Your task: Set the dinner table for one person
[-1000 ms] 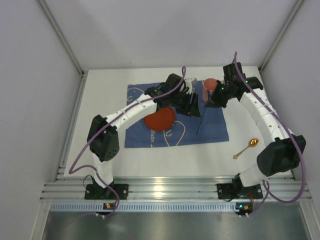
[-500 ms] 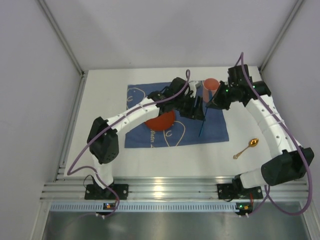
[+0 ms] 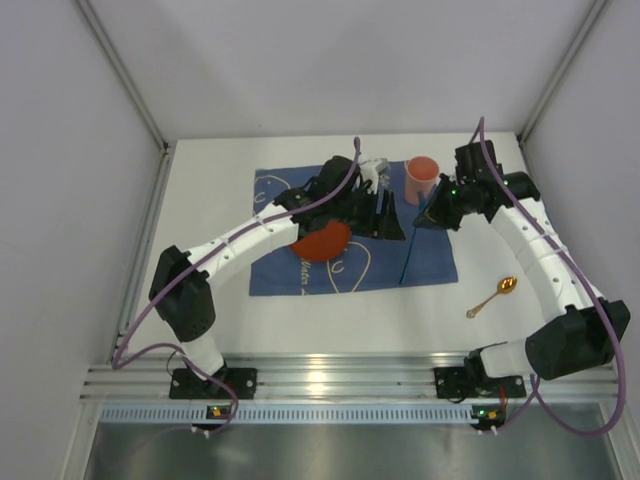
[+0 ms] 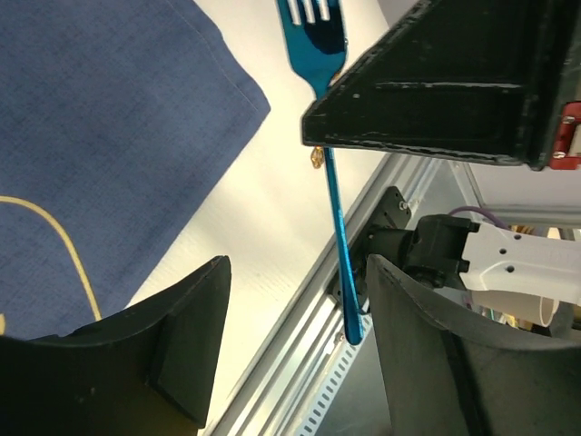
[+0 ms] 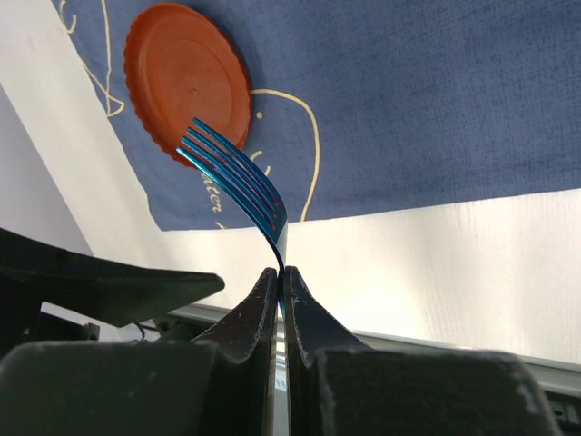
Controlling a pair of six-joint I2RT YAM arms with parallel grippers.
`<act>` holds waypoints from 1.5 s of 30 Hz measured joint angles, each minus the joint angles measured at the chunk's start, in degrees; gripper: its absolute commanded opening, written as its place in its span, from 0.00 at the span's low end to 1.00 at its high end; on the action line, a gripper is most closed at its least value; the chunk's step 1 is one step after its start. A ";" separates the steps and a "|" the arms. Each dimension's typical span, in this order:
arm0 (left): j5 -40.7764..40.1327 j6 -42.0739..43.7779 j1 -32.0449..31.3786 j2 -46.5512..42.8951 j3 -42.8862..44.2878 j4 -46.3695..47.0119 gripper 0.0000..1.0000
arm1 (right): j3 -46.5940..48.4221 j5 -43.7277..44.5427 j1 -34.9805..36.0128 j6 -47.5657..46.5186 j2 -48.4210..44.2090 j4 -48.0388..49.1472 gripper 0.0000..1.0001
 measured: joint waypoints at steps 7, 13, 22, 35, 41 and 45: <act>3.89 -0.87 -2.14 1.22 -0.09 2.40 0.60 | -1.68 -0.04 0.00 0.02 -0.22 0.52 0.00; 5.35 -0.66 -4.02 5.90 2.38 1.97 0.48 | -1.64 -0.15 0.00 0.00 -0.26 0.59 0.00; 3.26 0.42 -4.37 9.16 5.53 -0.68 0.00 | -1.11 -0.59 0.02 0.02 -0.59 0.83 0.00; -12.72 9.55 2.99 0.48 -4.46 -14.58 0.00 | 1.73 -2.43 0.22 -1.95 0.83 1.49 0.82; -23.15 13.33 19.34 -4.79 -11.32 -20.04 0.00 | 1.62 -2.40 0.22 -3.04 0.81 1.51 0.82; -29.86 16.09 22.14 -4.57 -12.04 -21.33 0.00 | 0.44 -2.60 0.20 -3.61 0.81 1.38 0.81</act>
